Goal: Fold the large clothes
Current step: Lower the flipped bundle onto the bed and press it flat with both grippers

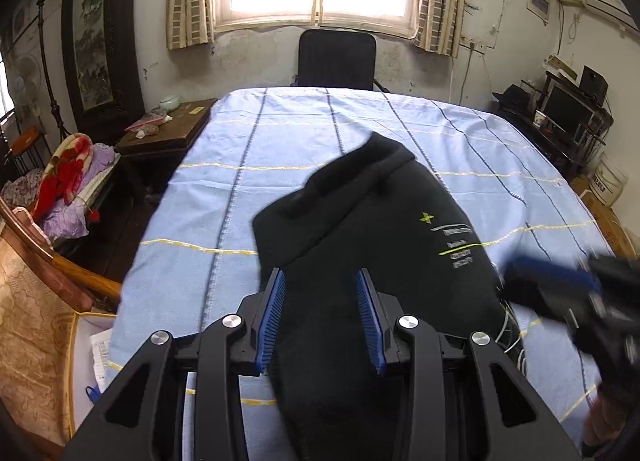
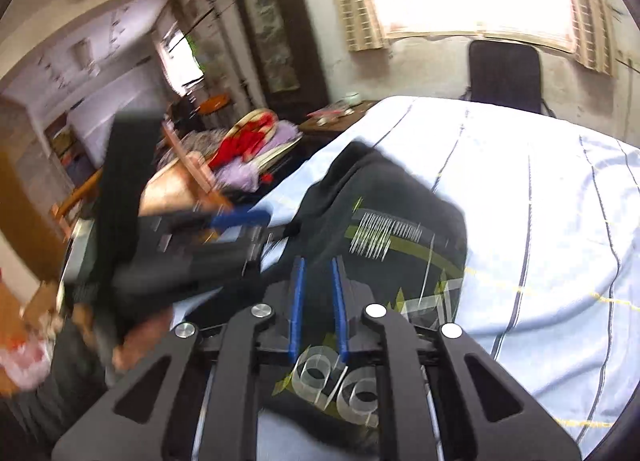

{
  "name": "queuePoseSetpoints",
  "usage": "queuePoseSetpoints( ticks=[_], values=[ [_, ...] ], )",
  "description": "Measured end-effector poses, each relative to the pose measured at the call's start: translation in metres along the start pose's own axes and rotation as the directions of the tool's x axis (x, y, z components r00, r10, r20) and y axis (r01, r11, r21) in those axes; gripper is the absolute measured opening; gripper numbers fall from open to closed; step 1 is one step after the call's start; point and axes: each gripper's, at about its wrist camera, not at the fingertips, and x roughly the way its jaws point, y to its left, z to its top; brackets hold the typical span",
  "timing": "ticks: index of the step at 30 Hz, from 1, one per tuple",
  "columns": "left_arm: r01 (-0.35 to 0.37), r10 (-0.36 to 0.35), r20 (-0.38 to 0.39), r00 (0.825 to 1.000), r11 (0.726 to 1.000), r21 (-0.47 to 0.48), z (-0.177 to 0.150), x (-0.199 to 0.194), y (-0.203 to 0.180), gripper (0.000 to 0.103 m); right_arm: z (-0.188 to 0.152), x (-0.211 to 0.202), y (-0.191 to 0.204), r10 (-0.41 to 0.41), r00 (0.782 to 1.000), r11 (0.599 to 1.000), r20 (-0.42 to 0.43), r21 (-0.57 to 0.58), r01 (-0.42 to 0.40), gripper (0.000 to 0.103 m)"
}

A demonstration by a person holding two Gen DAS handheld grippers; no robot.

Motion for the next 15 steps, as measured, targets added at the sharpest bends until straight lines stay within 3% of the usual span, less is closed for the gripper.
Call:
queuePoseSetpoints(
  ticks=[3, 5, 8, 10, 12, 15],
  values=[
    [-0.003, 0.004, -0.032, 0.999, 1.0, 0.022, -0.007, 0.018, -0.009, 0.037, 0.017, 0.027, -0.007, 0.004, 1.0, 1.0, -0.025, 0.03, -0.004, 0.013],
    [-0.023, 0.025, -0.055, 0.998, 0.999, 0.023, -0.015, 0.031, -0.012, 0.037, 0.014, 0.05, -0.012, -0.044, 0.995, 0.998, -0.09, 0.043, 0.048, 0.012],
    [-0.039, 0.039, -0.121, 0.992, 0.999, -0.003, -0.028, 0.059, -0.011, 0.035, -0.002, 0.088, -0.041, -0.054, 0.98, 0.991, -0.194, 0.106, 0.076, 0.002],
    [-0.041, 0.038, -0.098, 0.994, 0.999, -0.022, -0.035, 0.064, -0.011, 0.036, -0.014, 0.097, -0.063, -0.001, 0.982, 0.985, -0.188, 0.169, 0.033, 0.0],
    [-0.083, 0.084, -0.076, 0.994, 0.996, 0.013, -0.037, 0.062, -0.02, 0.035, -0.017, 0.095, -0.072, 0.047, 0.983, 0.978, -0.179, 0.209, -0.008, 0.0],
    [-0.102, 0.103, -0.066, 0.993, 0.995, 0.014, -0.038, 0.062, -0.023, 0.035, -0.021, 0.09, -0.067, 0.036, 0.985, 0.98, -0.168, 0.199, -0.002, 0.0]
  ],
)
